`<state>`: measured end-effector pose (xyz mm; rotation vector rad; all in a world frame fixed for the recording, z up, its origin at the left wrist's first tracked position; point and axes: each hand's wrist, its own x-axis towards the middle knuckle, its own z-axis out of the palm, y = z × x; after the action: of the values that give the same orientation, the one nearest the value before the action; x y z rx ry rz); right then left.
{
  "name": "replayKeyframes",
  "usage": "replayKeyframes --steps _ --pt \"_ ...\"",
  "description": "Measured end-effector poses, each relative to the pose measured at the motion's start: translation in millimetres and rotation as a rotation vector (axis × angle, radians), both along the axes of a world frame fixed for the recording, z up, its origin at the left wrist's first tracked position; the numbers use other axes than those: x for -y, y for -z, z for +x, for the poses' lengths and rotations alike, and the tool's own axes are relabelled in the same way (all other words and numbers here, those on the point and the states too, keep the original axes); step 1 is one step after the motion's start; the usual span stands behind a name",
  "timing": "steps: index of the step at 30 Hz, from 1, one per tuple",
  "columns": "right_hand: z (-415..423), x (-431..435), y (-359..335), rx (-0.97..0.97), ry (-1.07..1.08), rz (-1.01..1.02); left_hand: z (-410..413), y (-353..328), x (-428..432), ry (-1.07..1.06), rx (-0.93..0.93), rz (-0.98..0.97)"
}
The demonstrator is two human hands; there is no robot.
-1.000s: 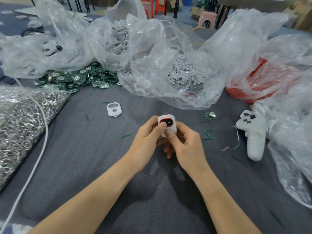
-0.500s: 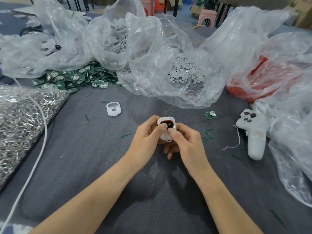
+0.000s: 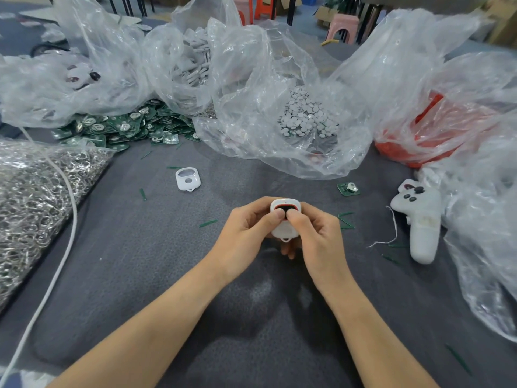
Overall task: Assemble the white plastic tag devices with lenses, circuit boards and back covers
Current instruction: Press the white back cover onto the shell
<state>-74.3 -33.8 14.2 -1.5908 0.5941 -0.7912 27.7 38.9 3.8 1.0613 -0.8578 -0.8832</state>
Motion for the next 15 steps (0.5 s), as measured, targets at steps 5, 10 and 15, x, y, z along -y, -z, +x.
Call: replayKeyframes --steps 5,10,15 --pt "0.9 -1.0 0.6 -0.014 0.015 -0.077 0.4 -2.3 -0.2 -0.046 0.011 0.0" --pt "1.3 0.0 3.0 -0.042 0.031 -0.087 0.1 -4.3 -0.1 -0.073 0.073 0.004" --pt "0.4 0.9 4.7 -0.05 0.012 -0.071 2.5 -6.1 -2.9 -0.073 0.187 0.02"
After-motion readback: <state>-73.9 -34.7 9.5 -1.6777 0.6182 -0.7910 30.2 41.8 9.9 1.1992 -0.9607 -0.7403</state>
